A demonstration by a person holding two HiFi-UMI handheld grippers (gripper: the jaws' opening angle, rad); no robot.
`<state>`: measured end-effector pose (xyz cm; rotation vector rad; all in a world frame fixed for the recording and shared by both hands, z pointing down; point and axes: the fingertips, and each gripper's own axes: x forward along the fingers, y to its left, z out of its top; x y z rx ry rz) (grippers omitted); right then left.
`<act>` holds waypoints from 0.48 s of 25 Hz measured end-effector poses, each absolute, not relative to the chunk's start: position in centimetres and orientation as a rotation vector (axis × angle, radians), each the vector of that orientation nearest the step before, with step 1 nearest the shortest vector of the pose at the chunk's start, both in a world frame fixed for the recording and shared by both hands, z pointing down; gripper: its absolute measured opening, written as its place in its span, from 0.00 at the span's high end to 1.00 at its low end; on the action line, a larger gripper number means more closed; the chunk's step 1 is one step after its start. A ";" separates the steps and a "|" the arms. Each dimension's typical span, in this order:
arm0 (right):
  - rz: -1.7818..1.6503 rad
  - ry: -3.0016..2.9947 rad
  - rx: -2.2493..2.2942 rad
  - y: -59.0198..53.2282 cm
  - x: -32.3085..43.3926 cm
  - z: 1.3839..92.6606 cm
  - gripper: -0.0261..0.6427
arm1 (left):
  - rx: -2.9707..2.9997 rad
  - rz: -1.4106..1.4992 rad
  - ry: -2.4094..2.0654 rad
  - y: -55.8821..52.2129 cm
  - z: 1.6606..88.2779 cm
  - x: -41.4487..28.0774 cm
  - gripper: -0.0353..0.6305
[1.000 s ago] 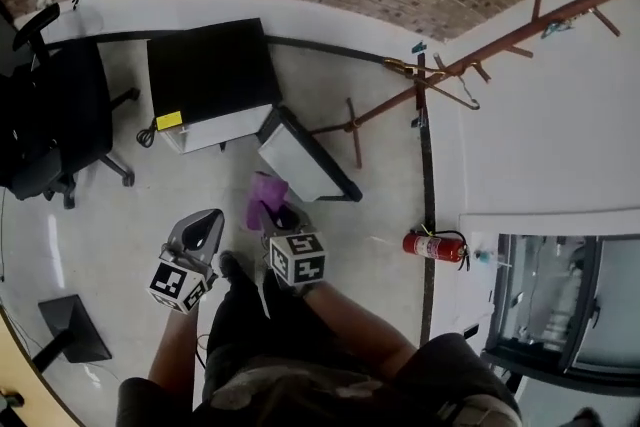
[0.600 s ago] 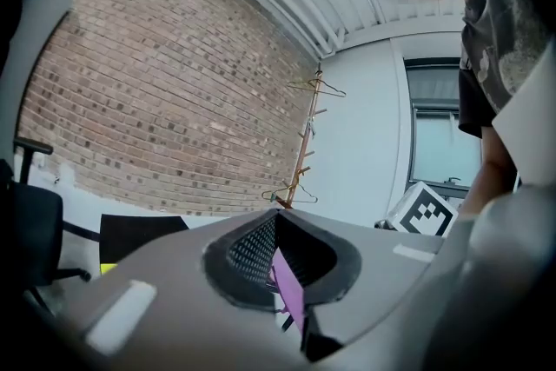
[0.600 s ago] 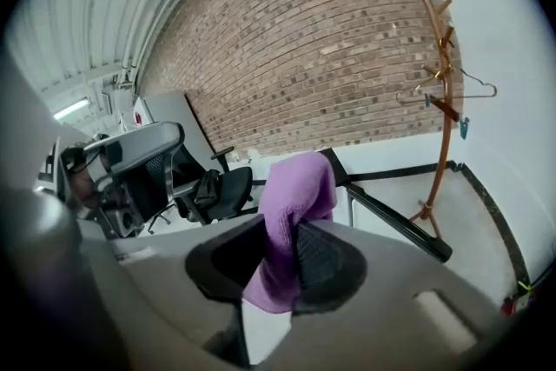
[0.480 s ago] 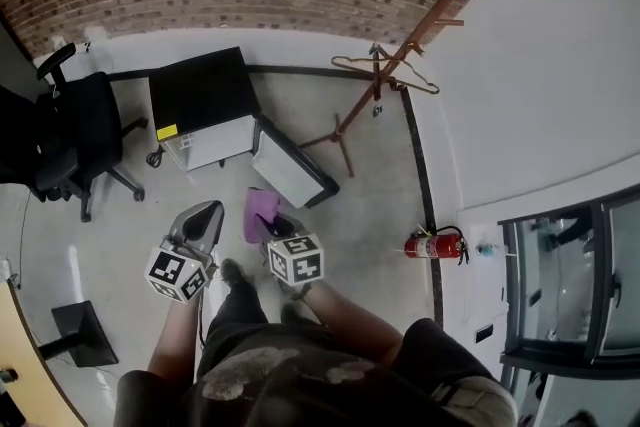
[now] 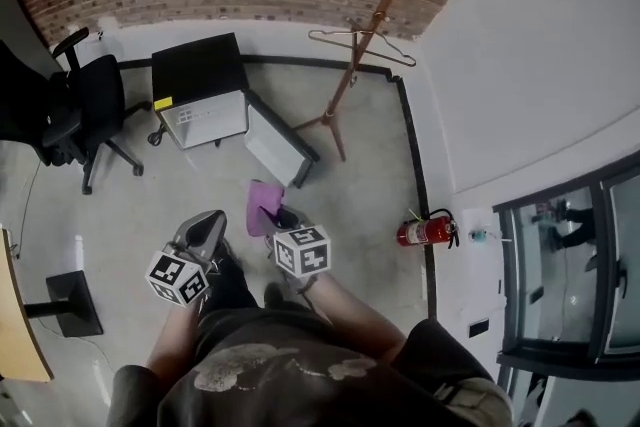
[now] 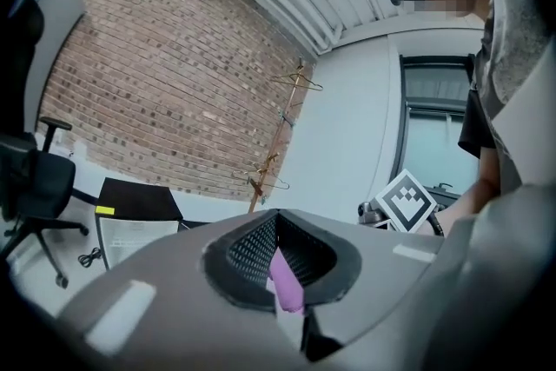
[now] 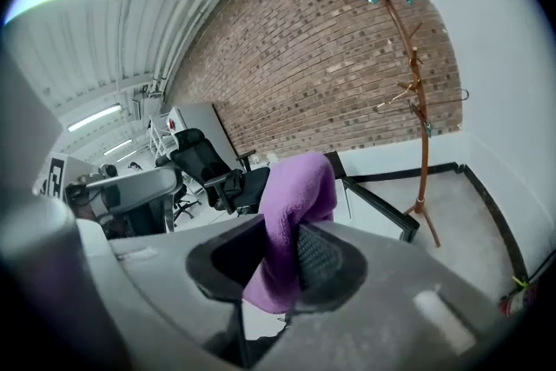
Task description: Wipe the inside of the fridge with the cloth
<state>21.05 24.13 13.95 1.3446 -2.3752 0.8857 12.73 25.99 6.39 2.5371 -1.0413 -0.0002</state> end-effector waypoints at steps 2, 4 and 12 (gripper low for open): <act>0.908 -2.384 1.331 25.7 21.7 14.3 0.85 | 2.521 -0.019 -1.071 27.8 6.4 12.9 0.92; 0.941 -2.387 1.312 27.1 22.0 14.8 0.85 | 2.512 -0.004 -1.080 29.6 6.8 13.1 0.92; 1.006 -2.398 1.265 31.4 21.5 15.6 0.85 | 2.462 0.015 -1.126 32.5 7.2 12.4 0.92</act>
